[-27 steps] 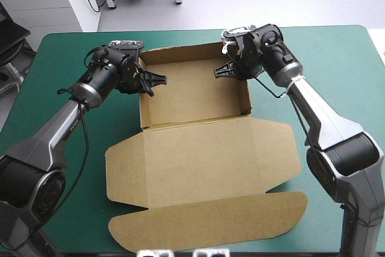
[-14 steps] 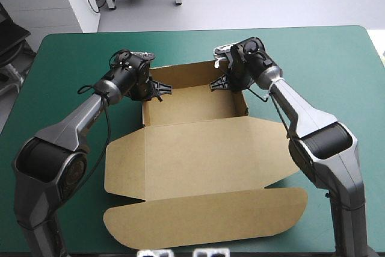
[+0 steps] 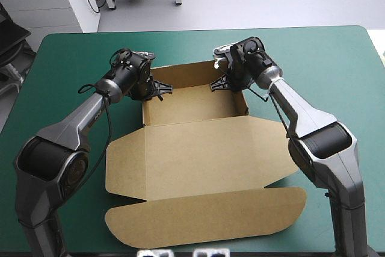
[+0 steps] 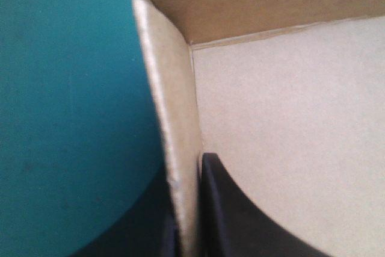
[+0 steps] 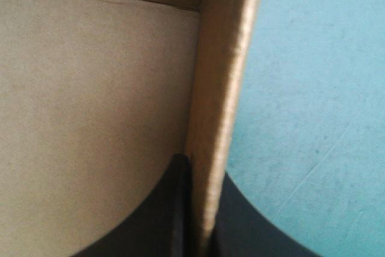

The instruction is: Fold the box

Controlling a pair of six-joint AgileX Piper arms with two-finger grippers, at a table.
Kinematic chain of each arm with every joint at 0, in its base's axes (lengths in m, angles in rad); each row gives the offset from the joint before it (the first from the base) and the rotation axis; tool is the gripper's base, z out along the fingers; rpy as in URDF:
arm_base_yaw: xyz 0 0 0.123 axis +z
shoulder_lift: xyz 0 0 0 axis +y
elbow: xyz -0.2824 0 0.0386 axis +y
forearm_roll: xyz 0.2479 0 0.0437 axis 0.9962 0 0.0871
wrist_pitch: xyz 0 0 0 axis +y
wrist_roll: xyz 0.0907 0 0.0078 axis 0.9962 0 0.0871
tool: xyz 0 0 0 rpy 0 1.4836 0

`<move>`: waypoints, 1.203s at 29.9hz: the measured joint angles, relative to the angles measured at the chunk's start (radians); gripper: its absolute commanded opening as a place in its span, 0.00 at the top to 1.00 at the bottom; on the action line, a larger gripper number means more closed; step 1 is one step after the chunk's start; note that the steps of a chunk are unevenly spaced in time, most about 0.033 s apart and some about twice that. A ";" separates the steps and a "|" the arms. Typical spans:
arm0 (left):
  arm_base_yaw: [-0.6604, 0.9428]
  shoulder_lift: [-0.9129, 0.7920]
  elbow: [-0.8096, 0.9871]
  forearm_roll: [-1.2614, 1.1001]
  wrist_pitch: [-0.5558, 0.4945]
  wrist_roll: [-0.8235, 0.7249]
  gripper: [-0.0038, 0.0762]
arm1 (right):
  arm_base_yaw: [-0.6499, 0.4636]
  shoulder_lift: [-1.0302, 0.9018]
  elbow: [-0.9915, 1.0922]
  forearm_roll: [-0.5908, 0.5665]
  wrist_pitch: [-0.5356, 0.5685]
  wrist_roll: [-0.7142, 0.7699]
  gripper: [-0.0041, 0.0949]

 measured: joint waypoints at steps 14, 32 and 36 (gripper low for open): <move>-0.001 0.015 -0.007 -0.002 0.010 0.042 0.64 | -0.040 0.031 -0.028 0.112 0.037 -0.119 0.50; 0.002 0.015 -0.113 -0.030 0.076 0.045 0.54 | -0.058 0.060 -0.203 0.124 0.066 -0.153 0.46; 0.012 0.015 -0.113 -0.038 0.087 0.036 0.54 | -0.058 0.060 -0.203 0.124 0.066 -0.170 0.46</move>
